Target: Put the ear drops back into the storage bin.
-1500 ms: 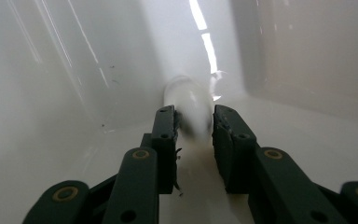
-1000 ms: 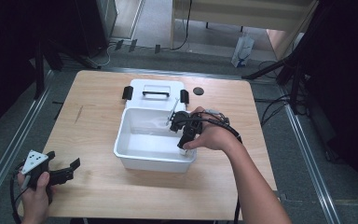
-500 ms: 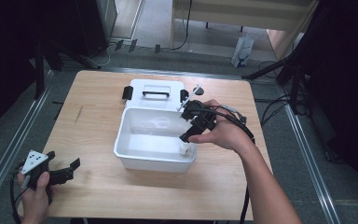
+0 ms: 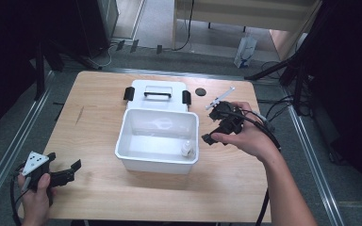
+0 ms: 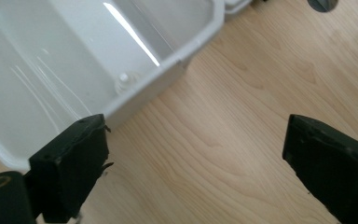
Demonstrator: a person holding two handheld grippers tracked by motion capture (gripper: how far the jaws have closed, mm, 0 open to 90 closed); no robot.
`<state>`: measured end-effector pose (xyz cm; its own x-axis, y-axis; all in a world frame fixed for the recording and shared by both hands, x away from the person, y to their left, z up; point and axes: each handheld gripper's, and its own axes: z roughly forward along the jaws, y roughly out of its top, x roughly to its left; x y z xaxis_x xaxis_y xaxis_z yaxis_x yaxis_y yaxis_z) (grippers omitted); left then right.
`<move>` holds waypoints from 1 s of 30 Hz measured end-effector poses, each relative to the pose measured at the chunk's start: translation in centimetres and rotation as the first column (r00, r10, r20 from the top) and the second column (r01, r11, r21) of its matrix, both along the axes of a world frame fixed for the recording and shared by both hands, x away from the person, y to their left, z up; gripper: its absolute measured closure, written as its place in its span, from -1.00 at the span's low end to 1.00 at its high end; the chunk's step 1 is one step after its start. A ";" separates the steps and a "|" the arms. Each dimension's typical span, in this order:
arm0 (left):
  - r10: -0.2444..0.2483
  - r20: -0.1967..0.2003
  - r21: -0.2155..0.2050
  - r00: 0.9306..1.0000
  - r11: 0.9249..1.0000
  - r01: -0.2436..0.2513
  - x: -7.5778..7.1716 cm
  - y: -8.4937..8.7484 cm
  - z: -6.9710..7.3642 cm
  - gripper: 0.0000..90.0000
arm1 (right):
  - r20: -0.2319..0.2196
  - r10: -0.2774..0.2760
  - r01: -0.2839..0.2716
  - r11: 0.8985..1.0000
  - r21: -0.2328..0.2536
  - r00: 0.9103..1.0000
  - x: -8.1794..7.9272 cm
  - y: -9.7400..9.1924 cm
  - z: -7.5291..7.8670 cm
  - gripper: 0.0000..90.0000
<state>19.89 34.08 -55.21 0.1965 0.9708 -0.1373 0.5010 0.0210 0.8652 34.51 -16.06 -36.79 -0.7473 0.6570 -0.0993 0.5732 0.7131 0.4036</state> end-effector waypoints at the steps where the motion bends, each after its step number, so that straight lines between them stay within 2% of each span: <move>1: 0.000 0.000 0.001 1.000 1.000 0.000 0.0 0.0 0.0 -1.00 | 0.000 0.000 0.000 1.000 0.000 1.000 0.0 0.0 0.0 -0.90; 2: 0.001 -0.001 -0.001 1.000 1.000 -0.001 0.0 0.0 0.0 -1.00 | 0.015 -0.014 0.014 1.000 -0.024 1.000 -0.2 -0.8 -0.4 -0.97; 4: 0.000 -0.001 -0.001 1.000 1.000 0.000 0.0 0.0 0.0 -1.00 | 0.023 -0.019 0.020 0.999 -0.030 1.000 -0.3 -1.2 -0.6 -1.00; 7: 0.002 -0.001 0.000 1.000 1.000 -0.002 0.0 0.0 0.0 -1.00 | 0.040 -0.070 0.070 0.997 -0.018 0.997 -0.4 -3.0 -1.6 -1.00; 9: 0.002 0.000 0.000 1.000 1.000 -0.002 0.0 0.0 0.0 -1.00 | 0.044 -0.082 0.083 0.997 -0.013 0.996 -0.4 -3.4 -1.8 -1.00; 12: 0.002 -0.003 0.000 1.000 1.000 -0.002 0.0 0.0 0.0 -1.00 | 0.053 -0.136 0.135 0.991 0.008 0.989 -0.7 -5.2 -3.1 -1.00; 13: 0.002 -0.003 0.000 1.000 1.000 -0.002 0.0 0.0 0.0 -1.00 | 0.053 -0.136 0.135 0.991 0.008 0.989 -0.7 -5.2 -3.1 -1.00; 14: 0.002 -0.002 -0.001 1.000 1.000 -0.002 0.0 0.0 0.0 -1.00 | 0.065 -0.165 0.165 0.986 0.016 0.984 -1.0 -6.1 -3.8 -1.00; 15: 0.002 -0.002 -0.001 1.000 1.000 -0.002 0.0 0.0 0.0 -1.00 | 0.065 -0.165 0.165 0.986 0.016 0.984 -1.0 -6.1 -3.8 -1.00; 17: 0.002 -0.003 -0.001 1.000 1.000 -0.002 0.0 0.0 0.0 -1.00 | 0.080 -0.190 0.188 0.982 0.034 0.978 -1.3 -7.1 -4.6 -1.00; 18: 0.003 -0.002 0.000 1.000 1.000 -0.003 0.0 0.0 0.0 -1.00 | 0.096 -0.218 0.214 0.976 0.047 0.971 -1.6 -7.9 -5.3 -1.00; 19: 0.003 -0.002 0.000 1.000 1.000 -0.003 0.0 0.0 0.0 -1.00 | 0.096 -0.218 0.214 0.976 0.047 0.971 -1.6 -7.9 -5.3 -1.00; 22: 0.004 -0.003 0.000 1.000 1.000 -0.004 0.0 0.0 0.0 -1.00 | 0.126 -0.249 0.240 0.967 0.080 0.960 -2.4 -9.4 -6.8 -1.00; 23: 0.004 -0.003 0.000 1.000 1.000 -0.004 0.0 0.0 0.0 -1.00 | 0.126 -0.249 0.240 0.967 0.080 0.960 -2.4 -9.4 -6.8 -1.00; 24: 0.006 -0.003 -0.005 1.000 1.000 -0.006 0.0 0.1 0.0 -1.00 | 0.140 -0.263 0.252 0.963 0.091 0.954 -2.9 -10.0 -7.6 -1.00; 27: 0.007 -0.003 -0.007 1.000 1.000 -0.007 0.0 0.1 0.0 -1.00 | 0.151 -0.273 0.259 0.960 0.102 0.950 -3.4 -10.6 -8.3 -1.00; 28: 0.006 -0.003 -0.006 1.000 1.000 -0.006 0.0 0.1 0.0 -1.00 | 0.172 -0.294 0.277 0.954 0.118 0.940 -4.0 -11.1 -9.1 -1.00; 29: 0.006 -0.003 -0.004 1.000 1.000 -0.006 0.0 0.0 0.0 -1.00 | 0.172 -0.294 0.277 0.954 0.118 0.940 -4.0 -11.1 -9.1 -1.00; 30: 0.007 -0.004 -0.003 1.000 1.000 -0.007 0.0 0.0 0.0 -1.00 | 0.176 -0.314 0.290 0.945 0.149 0.933 -4.5 -11.7 -10.1 -1.00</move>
